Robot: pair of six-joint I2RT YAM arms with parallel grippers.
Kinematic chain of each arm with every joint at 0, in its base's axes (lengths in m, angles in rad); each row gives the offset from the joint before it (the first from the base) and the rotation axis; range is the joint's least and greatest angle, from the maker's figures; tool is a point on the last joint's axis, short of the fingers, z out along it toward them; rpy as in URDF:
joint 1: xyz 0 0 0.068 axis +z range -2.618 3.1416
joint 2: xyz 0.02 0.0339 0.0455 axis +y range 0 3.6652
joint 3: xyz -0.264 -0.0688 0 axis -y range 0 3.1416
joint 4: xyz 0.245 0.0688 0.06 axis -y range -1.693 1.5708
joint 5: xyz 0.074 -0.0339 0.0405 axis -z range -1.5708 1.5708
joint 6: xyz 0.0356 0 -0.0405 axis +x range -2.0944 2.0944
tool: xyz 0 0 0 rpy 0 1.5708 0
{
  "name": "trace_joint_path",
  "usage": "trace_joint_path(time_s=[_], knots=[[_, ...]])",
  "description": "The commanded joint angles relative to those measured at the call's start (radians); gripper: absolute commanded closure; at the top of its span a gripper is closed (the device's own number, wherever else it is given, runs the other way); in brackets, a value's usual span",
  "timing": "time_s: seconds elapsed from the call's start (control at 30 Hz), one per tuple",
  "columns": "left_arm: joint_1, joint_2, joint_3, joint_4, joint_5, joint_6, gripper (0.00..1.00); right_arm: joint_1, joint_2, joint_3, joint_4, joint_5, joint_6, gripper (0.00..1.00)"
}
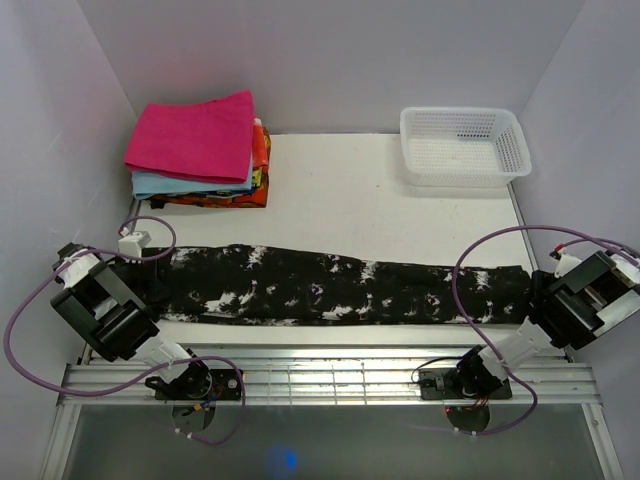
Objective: Fold and stack the trousers
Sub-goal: Fold the trousers
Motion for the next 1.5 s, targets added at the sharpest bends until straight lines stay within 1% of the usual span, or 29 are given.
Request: trace_joint_path(time_s=[0.0,0.07,0.1,0.17,0.2,0.27,0.3,0.4,0.47,0.5,0.6,0.67,0.73,0.8,0.83,0.87,0.9,0.97,1.0,1.07,1.1,1.17,1.2,1.3,1.37,1.47], knots=[[0.004,-0.022,-0.011,0.003,0.023,0.015,0.14,-0.115,0.090,0.002,-0.027,-0.069,0.094,0.22],[0.006,-0.025,-0.015,0.003,0.026,0.018,0.14,-0.125,0.125,0.019,-0.068,-0.133,0.092,0.26],[0.006,-0.023,-0.015,0.003,0.025,0.018,0.14,-0.128,0.134,0.036,-0.080,-0.147,0.103,0.35],[0.006,-0.022,-0.017,0.005,0.028,0.018,0.14,-0.132,0.153,0.055,-0.122,-0.202,0.091,0.41],[0.006,-0.020,-0.020,0.005,0.028,0.017,0.14,-0.132,0.167,0.065,-0.145,-0.210,0.097,0.52],[0.006,-0.016,-0.022,0.008,0.031,0.015,0.14,-0.134,0.176,0.076,-0.165,-0.225,0.095,0.62],[0.006,-0.014,-0.019,0.008,0.031,0.014,0.14,-0.135,0.171,0.079,-0.180,-0.228,0.095,0.74],[0.006,-0.011,-0.020,0.012,0.028,0.015,0.14,-0.145,0.135,0.104,-0.197,-0.236,0.091,0.86],[0.006,-0.010,-0.019,0.014,0.028,0.015,0.14,-0.146,0.103,0.124,-0.219,-0.235,0.088,0.88],[0.006,-0.008,-0.019,0.014,0.030,0.017,0.14,-0.145,0.090,0.130,-0.225,-0.236,0.086,0.92],[0.006,0.000,-0.020,0.020,0.033,0.012,0.14,-0.140,0.033,0.153,-0.190,-0.254,0.057,0.92],[0.006,0.007,-0.025,0.029,0.030,0.009,0.14,-0.122,-0.003,0.157,-0.145,-0.274,0.005,0.92],[0.010,0.012,-0.028,0.035,0.028,0.003,0.14,-0.117,-0.026,0.162,-0.127,-0.328,-0.053,0.92],[0.019,0.015,-0.028,0.039,0.031,-0.001,0.14,-0.117,-0.069,0.173,-0.116,-0.391,-0.180,0.92],[0.023,0.020,-0.026,0.037,0.030,0.000,0.14,-0.117,-0.091,0.162,-0.076,-0.412,-0.191,0.92],[0.026,0.020,-0.026,0.037,0.031,-0.003,0.14,-0.117,-0.126,0.145,-0.040,-0.425,-0.237,0.92],[0.035,0.020,-0.025,0.037,0.033,-0.002,0.14,-0.115,-0.141,0.093,0.017,-0.426,-0.263,0.92],[0.044,0.026,-0.016,0.026,0.045,-0.005,0.14,-0.109,-0.167,0.014,0.118,-0.399,-0.262,0.92],[0.056,0.027,0.003,0.016,0.052,-0.005,0.14,-0.099,-0.165,-0.049,0.158,-0.384,-0.297,0.92],[0.073,0.033,0.036,-0.042,0.088,0.009,0.14,-0.094,-0.146,-0.092,0.188,-0.353,-0.299,0.92],[0.096,0.035,0.085,-0.066,0.102,0.011,0.14,-0.095,-0.140,-0.115,0.200,-0.345,-0.302,0.92],[0.115,0.038,0.141,-0.134,0.118,0.015,0.13,-0.095,-0.126,-0.128,0.214,-0.325,-0.300,0.92],[0.130,0.041,0.200,-0.158,0.117,0.018,0.12,-0.095,-0.123,-0.131,0.220,-0.321,-0.299,0.92],[0.157,0.047,0.259,-0.219,0.091,0.026,0.09,-0.095,-0.109,-0.126,0.229,-0.304,-0.296,0.92],[0.165,0.046,0.270,-0.233,0.071,0.032,0.08,-0.094,-0.096,-0.113,0.222,-0.294,-0.291,0.92],[0.178,0.037,0.227,-0.218,0.017,0.052,0.08,-0.094,-0.082,-0.100,0.209,-0.287,-0.288,0.92]])
